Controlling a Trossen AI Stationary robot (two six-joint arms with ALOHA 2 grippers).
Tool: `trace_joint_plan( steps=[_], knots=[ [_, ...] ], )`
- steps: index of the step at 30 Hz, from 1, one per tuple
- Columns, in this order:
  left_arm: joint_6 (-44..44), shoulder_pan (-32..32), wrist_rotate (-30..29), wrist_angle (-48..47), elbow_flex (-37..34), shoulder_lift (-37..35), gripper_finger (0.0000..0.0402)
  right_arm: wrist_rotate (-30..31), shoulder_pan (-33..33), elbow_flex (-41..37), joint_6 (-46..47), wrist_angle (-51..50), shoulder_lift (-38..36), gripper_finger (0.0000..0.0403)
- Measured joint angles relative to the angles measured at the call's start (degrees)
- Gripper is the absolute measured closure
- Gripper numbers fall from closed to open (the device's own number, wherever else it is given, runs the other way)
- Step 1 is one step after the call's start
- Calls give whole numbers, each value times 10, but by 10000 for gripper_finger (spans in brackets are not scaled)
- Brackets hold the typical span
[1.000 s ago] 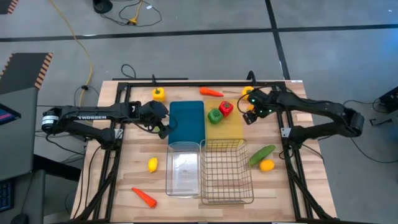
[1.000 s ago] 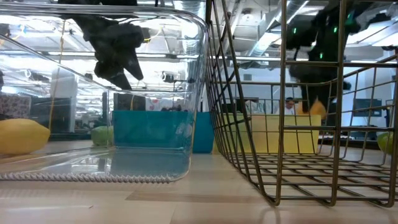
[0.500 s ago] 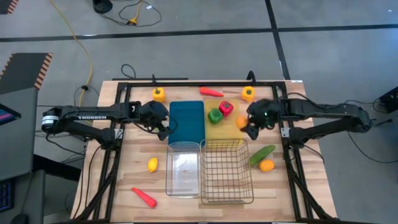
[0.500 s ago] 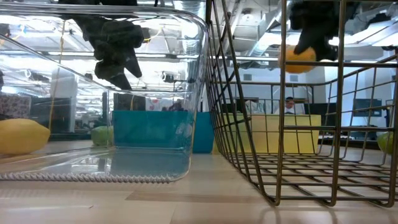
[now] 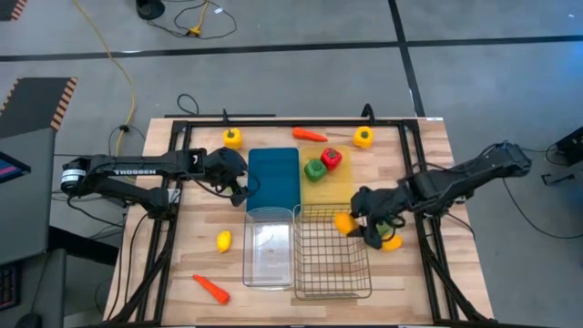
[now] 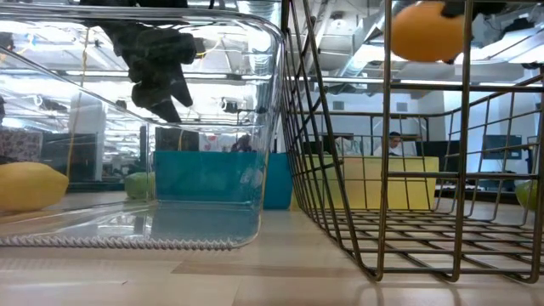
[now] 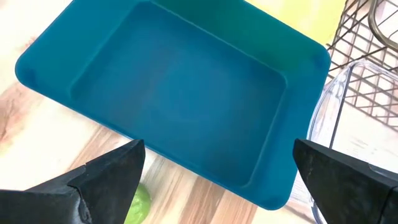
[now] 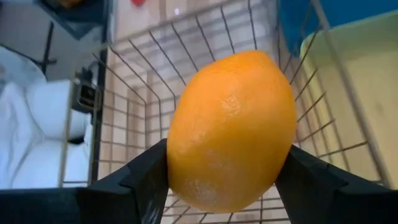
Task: Sort produce into baskets
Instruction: Put the top right lemon into the wire basket, then put the left lemon into the wire basket
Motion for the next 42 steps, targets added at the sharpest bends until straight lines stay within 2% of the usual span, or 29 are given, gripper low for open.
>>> trace_joint_plan(
  steps=[6, 14, 23, 29, 36, 42],
  knots=[
    [11, 0, 0, -3, 0, 0, 6, 0, 6, 0, 0, -1, 47, 127],
    [23, -20, 43, -55, 0, 0, 6, -5, -4, 0, 0, -1, 81, 123],
    [-27, -103, 75, -133, 0, 0, 6, -11, -18, 0, 0, -1, 82, 37],
    [-173, -179, 59, -154, 0, 0, 6, -12, -27, 0, 0, -1, 82, 7],
    [-366, -272, -25, -161, 0, 1, 6, -12, -26, 0, 0, -1, 82, 8],
    [-482, -333, -53, -162, 1, 16, 6, -12, -26, 0, 0, -1, 82, 7]
  ],
)
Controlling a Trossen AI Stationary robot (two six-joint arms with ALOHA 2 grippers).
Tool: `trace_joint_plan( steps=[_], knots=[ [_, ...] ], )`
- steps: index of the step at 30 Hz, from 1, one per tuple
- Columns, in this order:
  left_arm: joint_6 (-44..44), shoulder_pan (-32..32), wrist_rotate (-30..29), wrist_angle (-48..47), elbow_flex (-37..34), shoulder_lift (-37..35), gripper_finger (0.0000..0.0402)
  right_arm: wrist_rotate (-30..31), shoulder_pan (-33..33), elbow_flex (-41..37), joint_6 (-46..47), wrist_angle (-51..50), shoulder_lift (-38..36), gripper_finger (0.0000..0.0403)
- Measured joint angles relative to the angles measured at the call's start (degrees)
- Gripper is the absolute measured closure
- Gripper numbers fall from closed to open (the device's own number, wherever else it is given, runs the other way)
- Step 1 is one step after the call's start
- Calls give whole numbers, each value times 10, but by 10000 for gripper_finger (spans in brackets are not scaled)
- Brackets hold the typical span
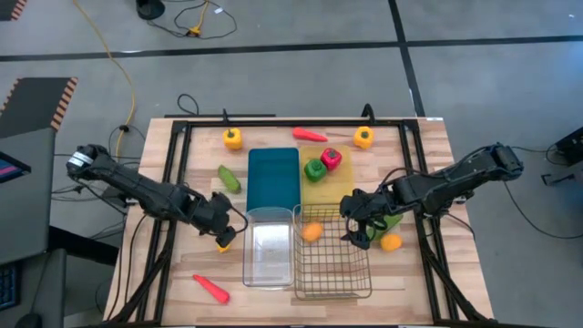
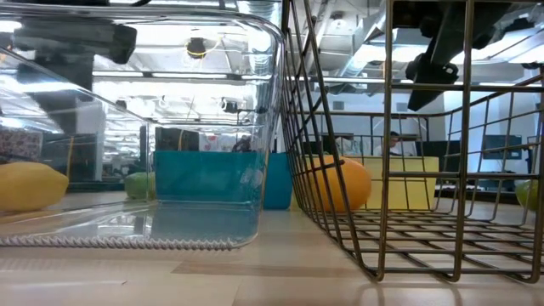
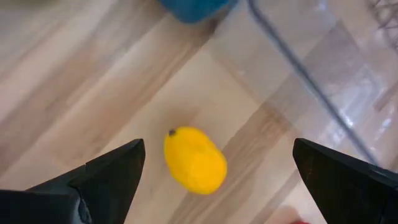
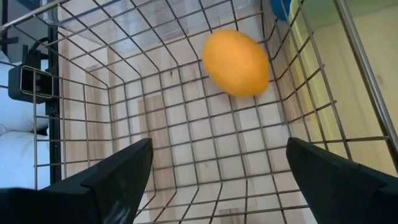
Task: Sort produce into baskets
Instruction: Put the left lemon into the wire basket
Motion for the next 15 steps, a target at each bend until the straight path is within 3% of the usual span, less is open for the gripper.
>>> trace_joint_plan(
  steps=[15],
  knots=[
    [-34, -45, 33, 23, 0, 179, 6, 0, 0, 0, 0, 0, 0, 12]
  ],
)
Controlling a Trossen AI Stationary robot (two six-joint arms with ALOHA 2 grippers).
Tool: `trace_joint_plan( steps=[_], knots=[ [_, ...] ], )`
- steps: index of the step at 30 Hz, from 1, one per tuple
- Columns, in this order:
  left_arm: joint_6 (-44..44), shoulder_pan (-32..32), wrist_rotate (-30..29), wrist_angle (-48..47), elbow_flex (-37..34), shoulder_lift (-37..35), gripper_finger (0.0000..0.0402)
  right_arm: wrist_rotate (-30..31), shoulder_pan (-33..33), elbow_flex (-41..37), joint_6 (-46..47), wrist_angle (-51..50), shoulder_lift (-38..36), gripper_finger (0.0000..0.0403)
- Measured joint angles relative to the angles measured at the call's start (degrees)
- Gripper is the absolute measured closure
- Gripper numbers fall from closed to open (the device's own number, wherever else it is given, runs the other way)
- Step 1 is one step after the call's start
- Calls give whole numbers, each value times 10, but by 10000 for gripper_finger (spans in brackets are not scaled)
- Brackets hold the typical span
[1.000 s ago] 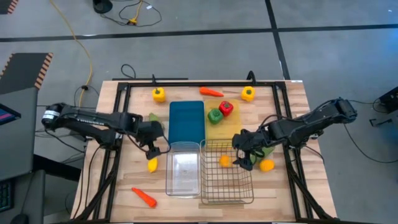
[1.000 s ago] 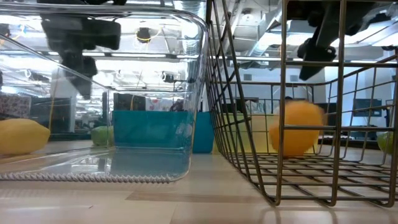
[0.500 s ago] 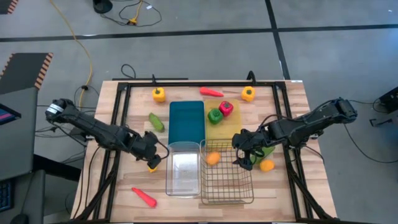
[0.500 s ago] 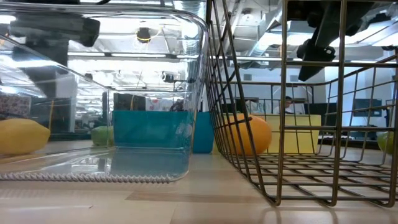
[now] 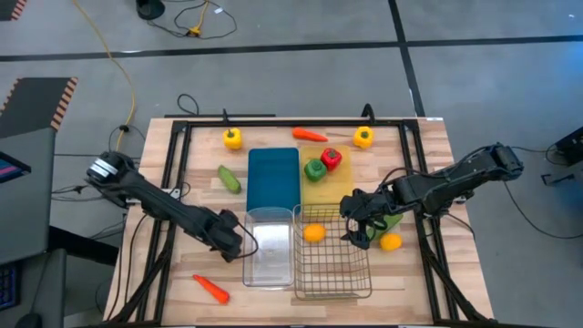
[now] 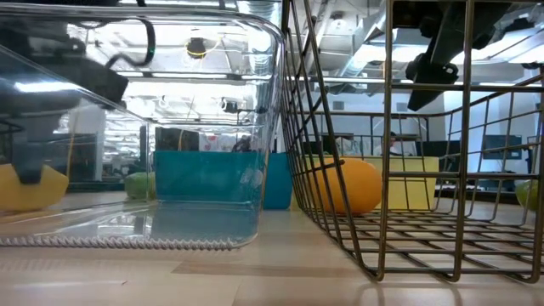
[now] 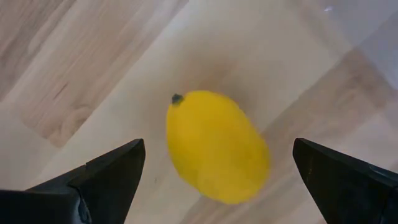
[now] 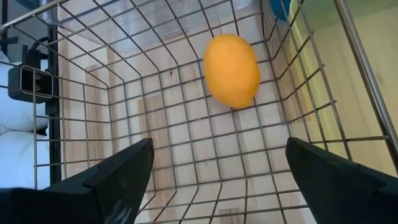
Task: Sort produce into baskets
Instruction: Put the left lemon into the wire basket
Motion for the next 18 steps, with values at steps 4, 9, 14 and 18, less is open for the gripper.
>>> trace_joint_plan(
  steps=[4, 9, 14, 18],
  knots=[
    [2, 0, -7, 0, 0, 23, 16, 0, 0, 0, 0, 0, 0, 12],
    [7, 0, -6, 10, 0, 30, 68, 0, 0, 0, 0, 0, 0, 12],
    [15, 0, -5, 9, 0, 30, 145, 0, 0, 0, 5, 0, 0, 12],
    [22, 0, 13, 9, 0, 30, 199, 0, 0, 0, 4, 0, 0, 12]
  ],
)
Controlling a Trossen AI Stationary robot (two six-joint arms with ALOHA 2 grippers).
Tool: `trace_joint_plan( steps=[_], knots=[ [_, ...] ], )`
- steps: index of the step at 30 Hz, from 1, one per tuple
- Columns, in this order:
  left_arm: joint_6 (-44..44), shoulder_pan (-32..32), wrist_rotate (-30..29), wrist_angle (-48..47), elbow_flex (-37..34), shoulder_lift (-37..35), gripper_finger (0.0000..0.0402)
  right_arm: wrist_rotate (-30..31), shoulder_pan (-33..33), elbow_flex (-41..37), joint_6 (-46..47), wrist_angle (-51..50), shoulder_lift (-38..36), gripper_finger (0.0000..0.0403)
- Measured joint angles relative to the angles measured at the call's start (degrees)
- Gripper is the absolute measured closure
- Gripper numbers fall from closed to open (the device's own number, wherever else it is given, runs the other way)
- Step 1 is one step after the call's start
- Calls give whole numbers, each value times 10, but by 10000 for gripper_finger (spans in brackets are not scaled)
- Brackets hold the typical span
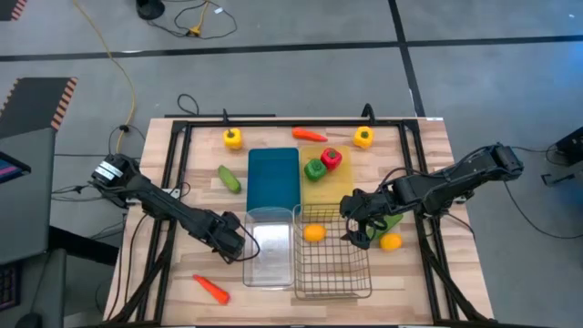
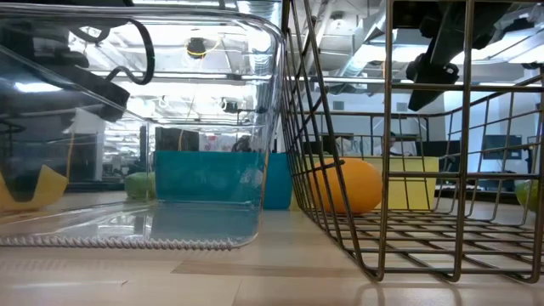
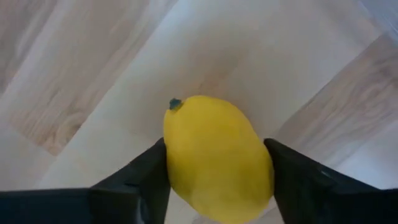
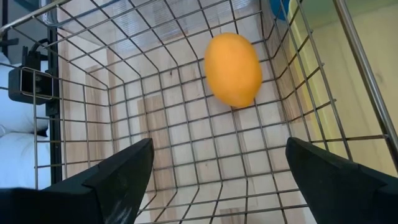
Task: Sort produce into baskets
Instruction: Put the left lemon into the wire basket
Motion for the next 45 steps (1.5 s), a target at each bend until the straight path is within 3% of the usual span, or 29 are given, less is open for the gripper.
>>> trace_joint_plan(
  steps=[5, 9, 15, 19, 24, 27, 35, 45],
  knots=[
    [23, 0, 18, -11, 13, 0, 206, 0, 0, 0, 0, 0, 0, 12],
    [59, 0, 15, -64, 56, -11, 189, 0, 0, 0, 0, 0, 0, 12],
    [80, 1, -22, -194, 152, -53, 185, 0, 0, 0, 0, 0, 0, 12],
    [96, 6, -82, -197, 214, -82, 186, 0, 0, 0, 0, 0, 0, 12],
    [164, 26, -206, -91, 266, -91, 186, 0, 0, 0, 1, 0, 0, 12],
    [249, 42, -227, 34, 268, -87, 186, 0, -6, 2, 2, -2, 0, 12],
    [419, 78, -130, 288, 264, -12, 186, 0, -18, 57, 0, -70, -1, 12],
    [511, 117, -47, 406, 263, 109, 186, 0, 14, 80, 0, -178, -2, 12]
  ],
)
